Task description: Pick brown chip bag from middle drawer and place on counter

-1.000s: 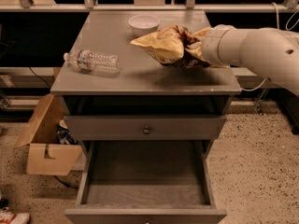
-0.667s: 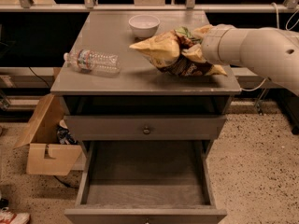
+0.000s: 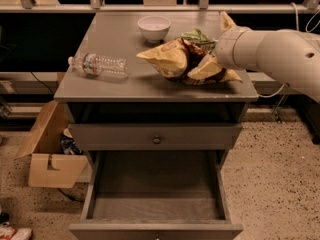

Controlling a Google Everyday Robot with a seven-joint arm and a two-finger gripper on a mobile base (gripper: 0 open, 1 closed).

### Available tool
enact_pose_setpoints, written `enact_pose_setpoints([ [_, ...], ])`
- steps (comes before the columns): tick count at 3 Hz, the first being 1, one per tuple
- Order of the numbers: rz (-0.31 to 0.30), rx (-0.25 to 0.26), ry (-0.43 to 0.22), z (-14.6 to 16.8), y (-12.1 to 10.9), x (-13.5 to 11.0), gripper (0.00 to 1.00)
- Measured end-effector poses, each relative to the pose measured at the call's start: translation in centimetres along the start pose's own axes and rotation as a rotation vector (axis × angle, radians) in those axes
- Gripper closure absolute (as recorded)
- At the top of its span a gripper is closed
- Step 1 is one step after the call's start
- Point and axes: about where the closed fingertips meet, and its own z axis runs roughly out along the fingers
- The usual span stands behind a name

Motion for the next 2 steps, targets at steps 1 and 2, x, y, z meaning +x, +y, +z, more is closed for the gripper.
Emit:
enact_pose_setpoints([
  [1, -0.014, 0.028, 0.012, -1.6, -1.2, -0.4, 0.0],
  [2, 0.004, 0.126, 0.025, -5.5, -4.8, -0.5, 0.0],
])
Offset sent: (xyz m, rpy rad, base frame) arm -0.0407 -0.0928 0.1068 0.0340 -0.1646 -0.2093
